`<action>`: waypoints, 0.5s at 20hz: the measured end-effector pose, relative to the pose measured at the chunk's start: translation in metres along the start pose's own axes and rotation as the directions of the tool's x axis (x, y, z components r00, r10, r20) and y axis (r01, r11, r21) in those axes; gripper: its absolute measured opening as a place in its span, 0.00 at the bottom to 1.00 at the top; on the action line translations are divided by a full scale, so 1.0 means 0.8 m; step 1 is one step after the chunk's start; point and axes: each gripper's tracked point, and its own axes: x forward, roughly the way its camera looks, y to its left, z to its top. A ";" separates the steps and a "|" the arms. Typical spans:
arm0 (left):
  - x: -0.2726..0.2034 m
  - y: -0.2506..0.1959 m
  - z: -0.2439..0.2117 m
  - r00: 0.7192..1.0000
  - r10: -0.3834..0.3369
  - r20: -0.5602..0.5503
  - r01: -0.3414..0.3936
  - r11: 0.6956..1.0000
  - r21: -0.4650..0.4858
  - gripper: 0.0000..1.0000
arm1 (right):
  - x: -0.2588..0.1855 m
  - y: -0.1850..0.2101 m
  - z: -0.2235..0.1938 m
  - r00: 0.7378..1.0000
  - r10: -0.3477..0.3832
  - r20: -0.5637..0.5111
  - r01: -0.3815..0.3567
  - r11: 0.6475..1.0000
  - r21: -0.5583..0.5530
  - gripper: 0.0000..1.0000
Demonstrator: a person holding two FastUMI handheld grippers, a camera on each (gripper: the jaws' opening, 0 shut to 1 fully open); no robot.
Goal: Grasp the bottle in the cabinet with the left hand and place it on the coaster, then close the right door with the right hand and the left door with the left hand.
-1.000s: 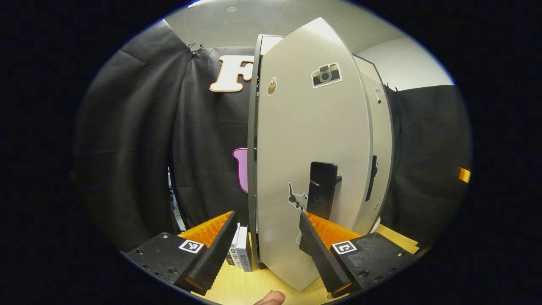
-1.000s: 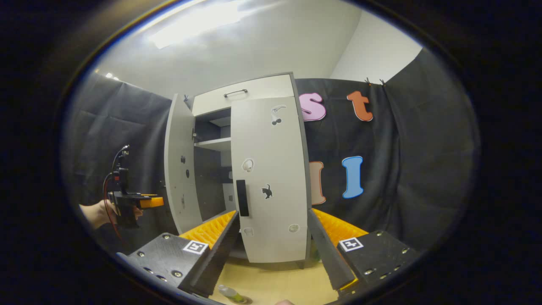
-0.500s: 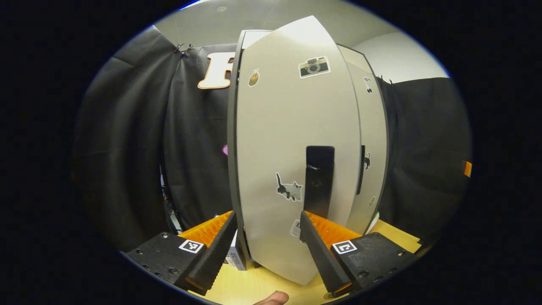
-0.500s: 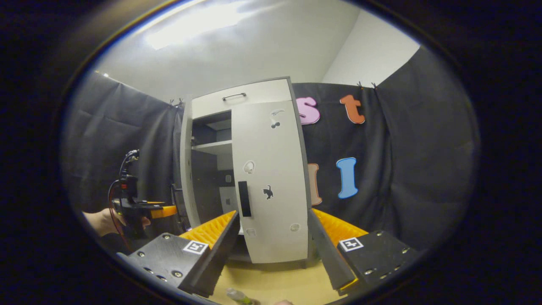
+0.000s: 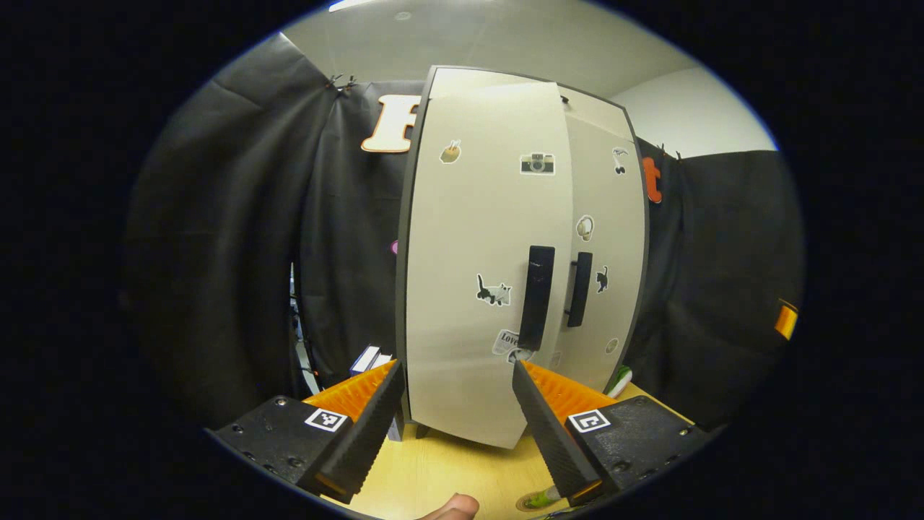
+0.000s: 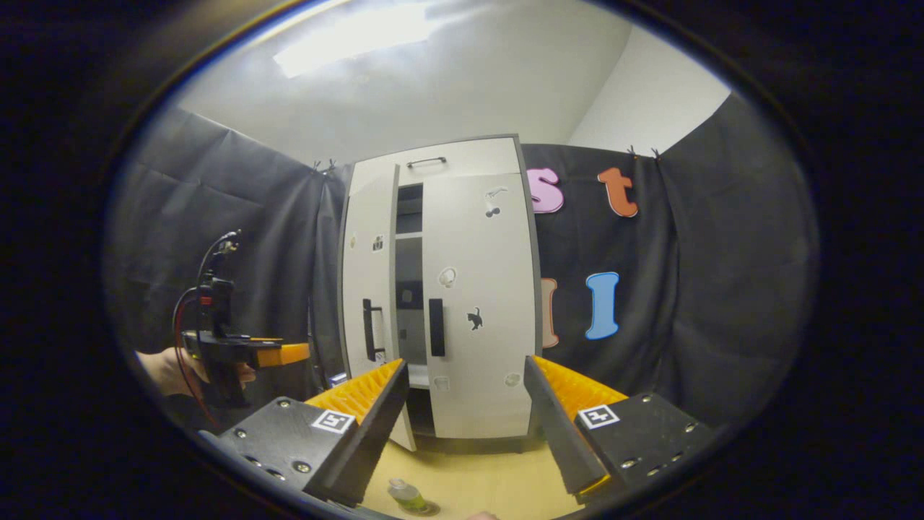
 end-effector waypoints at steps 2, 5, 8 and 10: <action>-0.021 0.004 -0.002 1.000 0.027 0.008 -0.027 1.000 0.008 0.96 | -0.004 0.004 -0.003 1.000 -0.009 0.001 0.009 1.000 0.002 0.96; -0.045 0.004 -0.001 0.999 0.042 0.023 -0.042 0.999 0.029 0.96 | -0.005 0.019 -0.006 1.000 -0.012 -0.004 0.012 1.000 0.007 0.93; -0.057 0.006 0.003 1.000 0.019 0.022 -0.020 0.999 0.043 0.92 | -0.006 0.034 -0.002 1.000 -0.016 0.010 0.016 1.000 0.001 0.96; -0.062 0.021 0.007 0.999 0.032 0.016 -0.033 0.998 0.056 0.96 | -0.004 0.038 -0.003 0.999 -0.033 0.010 0.032 0.999 0.020 0.92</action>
